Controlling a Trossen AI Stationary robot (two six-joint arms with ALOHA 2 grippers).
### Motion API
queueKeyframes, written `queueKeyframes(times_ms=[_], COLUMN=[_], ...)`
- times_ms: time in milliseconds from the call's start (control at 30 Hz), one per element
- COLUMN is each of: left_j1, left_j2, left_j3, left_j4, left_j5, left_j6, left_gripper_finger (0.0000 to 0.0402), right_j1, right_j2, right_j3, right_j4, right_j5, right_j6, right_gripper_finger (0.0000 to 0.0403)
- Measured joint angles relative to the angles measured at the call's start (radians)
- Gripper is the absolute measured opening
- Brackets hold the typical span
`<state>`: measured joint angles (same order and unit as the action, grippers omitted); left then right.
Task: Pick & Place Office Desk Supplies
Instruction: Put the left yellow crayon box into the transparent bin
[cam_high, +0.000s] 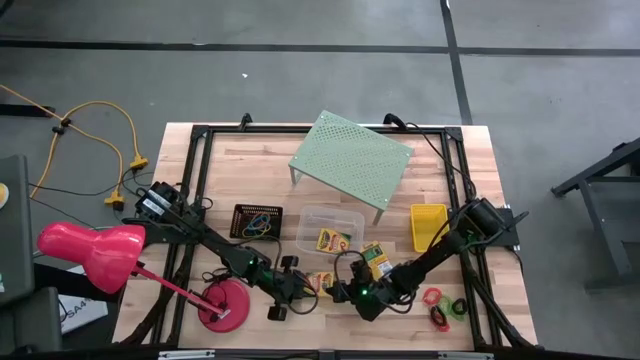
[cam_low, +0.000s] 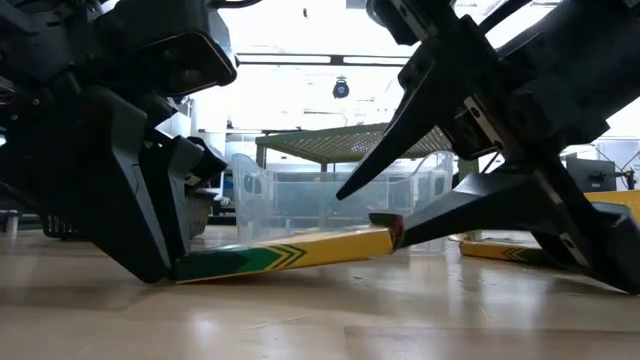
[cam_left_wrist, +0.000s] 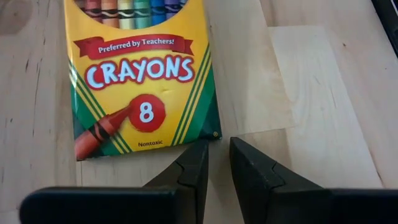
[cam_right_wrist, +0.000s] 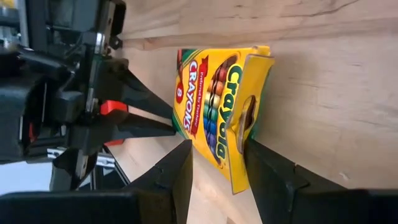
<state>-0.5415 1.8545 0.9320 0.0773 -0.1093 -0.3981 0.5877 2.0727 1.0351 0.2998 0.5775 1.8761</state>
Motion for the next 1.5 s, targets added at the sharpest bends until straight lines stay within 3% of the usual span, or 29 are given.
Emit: queueKeyframes(times_ms=[367,667,1000,1500], left_j1=[0.0,-0.001,-0.001,-0.026], left_j2=[0.0,0.0,0.0,-0.003], left_j3=[0.0,0.0,0.0,0.001], left_j4=[-0.002,-0.007,-0.009,-0.006], left_j5=[0.001,0.004,0.005,-0.037], left_j6=[-0.014,-0.014,-0.014,-0.013], left_gripper_finger=[0.0063,0.0063,0.0063,0.0063], right_j1=[-0.007,-0.008,-0.007,-0.016], right_j2=[-0.001,-0.001,-0.001,-0.139], right_j3=[0.001,0.002,0.002,0.001], right_j4=[-0.012,-0.012,-0.006,-0.017], right_j5=[-0.049,-0.065,-0.072,0.031], right_j6=[0.036,0.033,0.006,-0.229], right_gripper_finger=[0.0127,0.0058,0.0014,0.0001])
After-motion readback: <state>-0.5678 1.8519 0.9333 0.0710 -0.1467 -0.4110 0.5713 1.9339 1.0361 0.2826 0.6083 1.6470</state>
